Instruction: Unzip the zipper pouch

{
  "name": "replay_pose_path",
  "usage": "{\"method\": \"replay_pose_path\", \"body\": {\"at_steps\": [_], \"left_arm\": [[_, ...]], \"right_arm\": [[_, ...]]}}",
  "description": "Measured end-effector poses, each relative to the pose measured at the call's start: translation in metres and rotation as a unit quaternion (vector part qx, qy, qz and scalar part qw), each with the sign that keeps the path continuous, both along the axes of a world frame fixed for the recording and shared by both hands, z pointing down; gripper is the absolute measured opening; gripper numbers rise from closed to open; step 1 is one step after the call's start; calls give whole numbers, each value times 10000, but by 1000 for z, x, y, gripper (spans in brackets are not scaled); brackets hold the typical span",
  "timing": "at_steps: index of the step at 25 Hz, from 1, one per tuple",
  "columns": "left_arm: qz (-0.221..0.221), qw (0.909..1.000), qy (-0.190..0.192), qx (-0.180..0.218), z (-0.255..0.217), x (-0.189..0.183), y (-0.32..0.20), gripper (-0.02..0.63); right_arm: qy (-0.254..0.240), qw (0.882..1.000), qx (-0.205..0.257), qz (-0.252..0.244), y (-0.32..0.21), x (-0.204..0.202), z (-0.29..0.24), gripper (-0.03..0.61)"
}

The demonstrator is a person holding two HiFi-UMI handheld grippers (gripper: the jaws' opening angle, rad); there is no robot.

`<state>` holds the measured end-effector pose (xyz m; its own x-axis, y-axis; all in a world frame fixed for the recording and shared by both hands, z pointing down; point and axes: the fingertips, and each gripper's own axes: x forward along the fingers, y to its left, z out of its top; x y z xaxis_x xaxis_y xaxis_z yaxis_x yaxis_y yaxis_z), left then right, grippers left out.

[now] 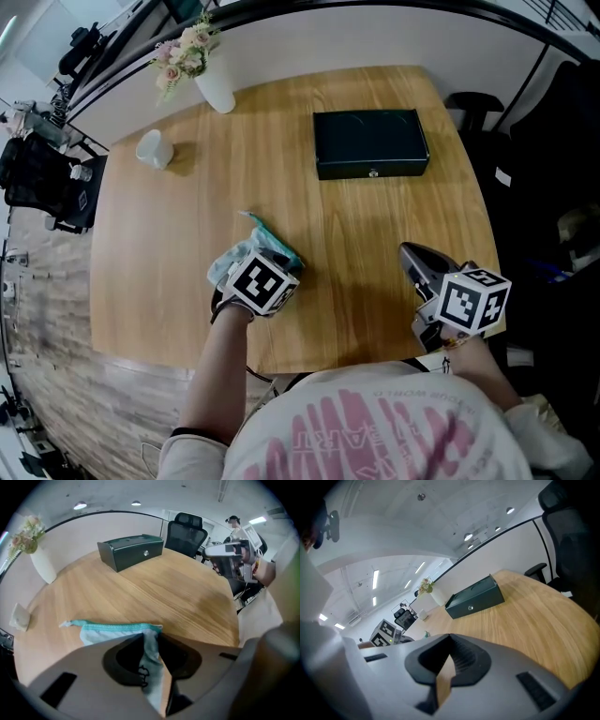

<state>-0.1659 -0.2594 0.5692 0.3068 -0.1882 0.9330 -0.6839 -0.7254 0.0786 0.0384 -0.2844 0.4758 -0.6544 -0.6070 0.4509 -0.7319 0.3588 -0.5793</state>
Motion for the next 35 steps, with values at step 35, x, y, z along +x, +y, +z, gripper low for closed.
{"method": "replay_pose_path", "body": {"at_steps": [35], "left_arm": [[-346, 8616, 4891, 1312, -224, 103, 60, 35]], "right_arm": [[-411, 9018, 2807, -3259, 84, -104, -160, 170]]}}
